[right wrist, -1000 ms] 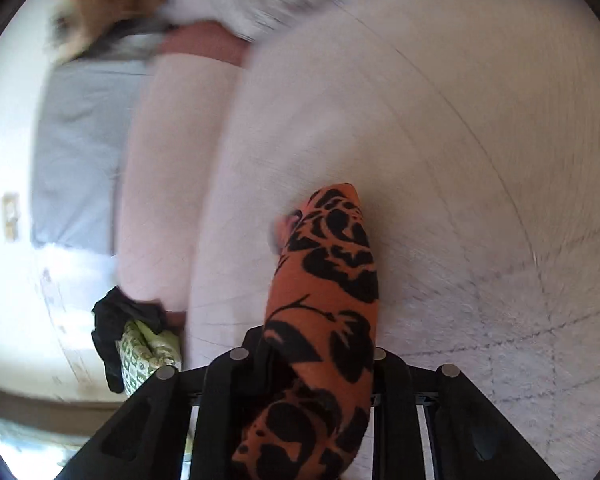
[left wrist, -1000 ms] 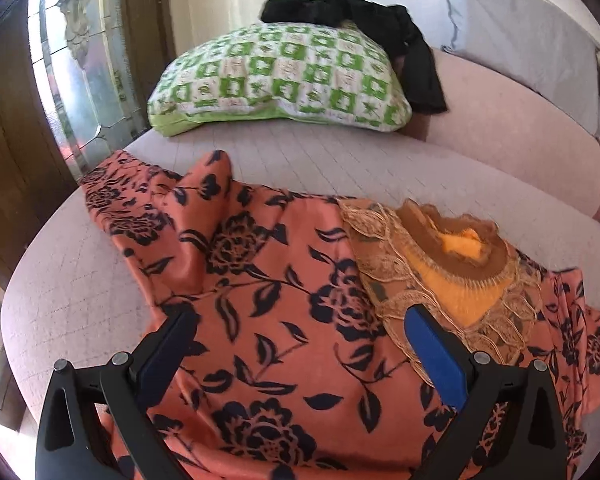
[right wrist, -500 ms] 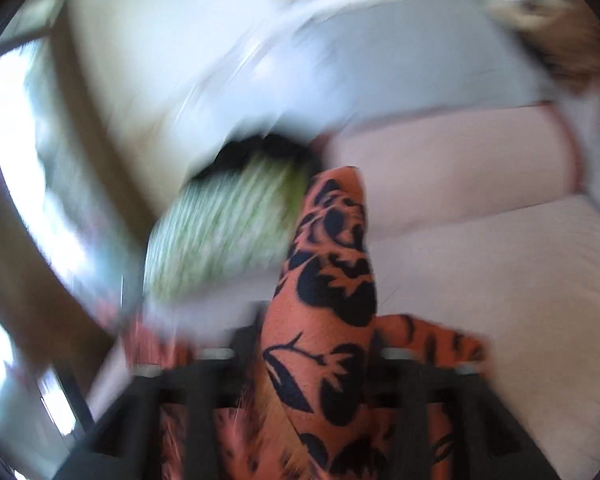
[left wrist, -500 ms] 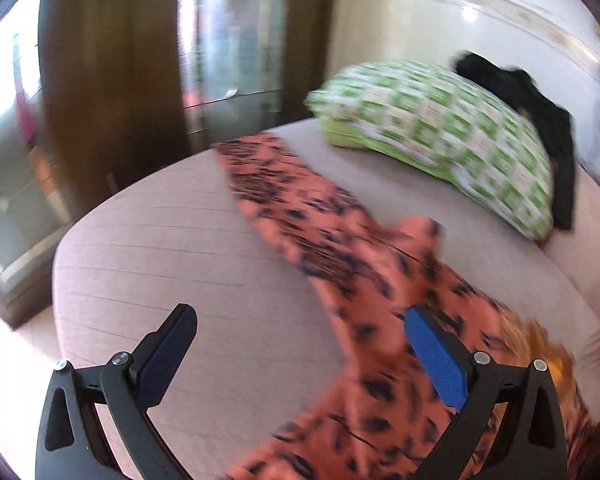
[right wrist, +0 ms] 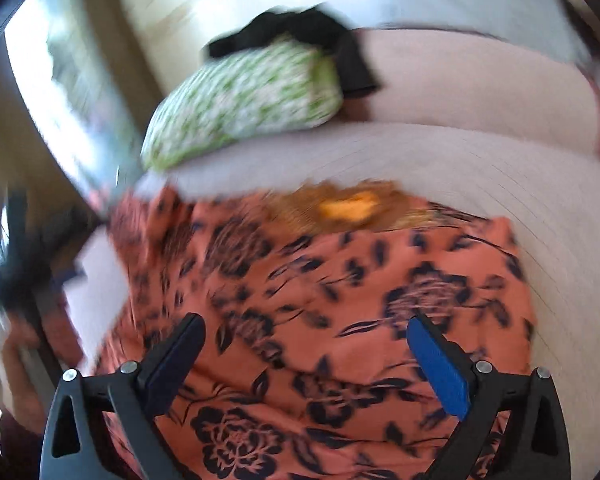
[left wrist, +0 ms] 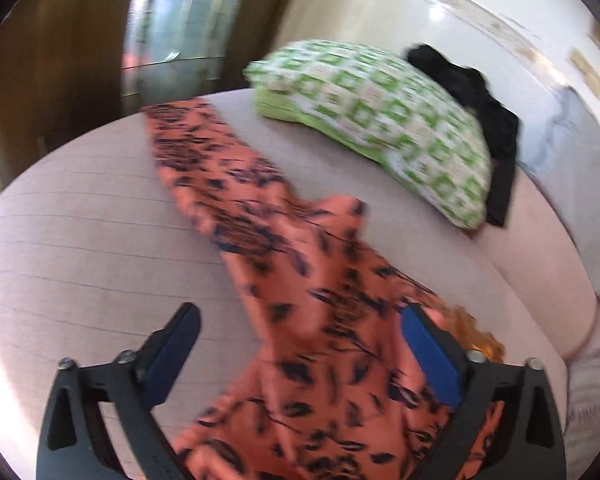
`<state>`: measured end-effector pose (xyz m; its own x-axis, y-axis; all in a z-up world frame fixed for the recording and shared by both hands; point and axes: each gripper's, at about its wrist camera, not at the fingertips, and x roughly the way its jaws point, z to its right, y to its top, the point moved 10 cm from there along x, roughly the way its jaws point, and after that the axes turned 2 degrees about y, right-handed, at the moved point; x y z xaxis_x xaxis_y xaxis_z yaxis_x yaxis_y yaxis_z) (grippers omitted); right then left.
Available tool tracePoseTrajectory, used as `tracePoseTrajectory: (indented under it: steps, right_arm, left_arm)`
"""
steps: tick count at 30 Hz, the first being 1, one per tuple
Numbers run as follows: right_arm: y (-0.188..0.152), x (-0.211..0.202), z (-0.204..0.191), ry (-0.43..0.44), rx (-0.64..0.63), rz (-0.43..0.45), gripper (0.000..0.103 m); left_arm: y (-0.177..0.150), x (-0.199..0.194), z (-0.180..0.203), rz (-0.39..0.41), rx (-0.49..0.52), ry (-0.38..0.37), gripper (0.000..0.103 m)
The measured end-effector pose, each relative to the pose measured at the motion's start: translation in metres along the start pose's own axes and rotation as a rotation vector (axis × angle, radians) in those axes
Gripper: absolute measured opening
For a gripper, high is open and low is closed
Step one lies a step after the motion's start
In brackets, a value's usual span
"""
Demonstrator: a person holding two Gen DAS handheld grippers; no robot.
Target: Fold small clothes
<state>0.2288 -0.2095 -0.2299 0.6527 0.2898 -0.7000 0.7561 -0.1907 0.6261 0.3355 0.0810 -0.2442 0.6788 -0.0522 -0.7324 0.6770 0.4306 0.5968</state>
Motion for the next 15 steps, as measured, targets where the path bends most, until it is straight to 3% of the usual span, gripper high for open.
tracePoseTrajectory:
  steps: [1, 2, 4, 7, 9, 10, 11, 13, 15]
  right_arm:
    - [0.002, -0.004, 0.011, 0.024, 0.053, 0.020, 0.085]
    - [0.002, -0.003, 0.023, 0.035, 0.099, 0.027, 0.058]
    - [-0.003, 0.001, 0.051, 0.020, 0.192, -0.010, 0.041]
    - [-0.007, 0.003, 0.075, 0.081, 0.368, -0.061, 0.040]
    - [-0.003, 0.009, 0.081, 0.142, 0.425, -0.080, 0.040]
    - [-0.001, 0.010, 0.079, 0.182, 0.447, -0.085, 0.041]
    - [-0.001, 0.011, 0.077, 0.216, 0.465, -0.092, 0.055]
    - [-0.006, 0.019, 0.071, 0.284, 0.508, -0.123, 0.078]
    - [-0.010, 0.025, 0.055, 0.376, 0.535, -0.152, 0.079]
  left_arm:
    - [-0.004, 0.003, 0.008, -0.017, 0.014, -0.026, 0.074]
    - [-0.010, 0.006, 0.017, -0.041, 0.028, -0.057, 0.052]
    - [-0.022, 0.014, 0.032, -0.093, 0.043, -0.100, 0.031]
    - [-0.028, 0.021, 0.041, -0.112, 0.050, -0.089, 0.034]
    - [-0.031, 0.023, 0.043, -0.116, 0.041, -0.071, 0.049]
    - [-0.032, 0.026, 0.043, -0.123, 0.024, -0.059, 0.069]
    - [-0.033, 0.028, 0.041, -0.126, 0.001, -0.047, 0.081]
    - [-0.034, 0.029, 0.036, -0.121, -0.034, -0.040, 0.082]
    - [-0.033, 0.031, 0.033, -0.125, -0.057, -0.040, 0.082]
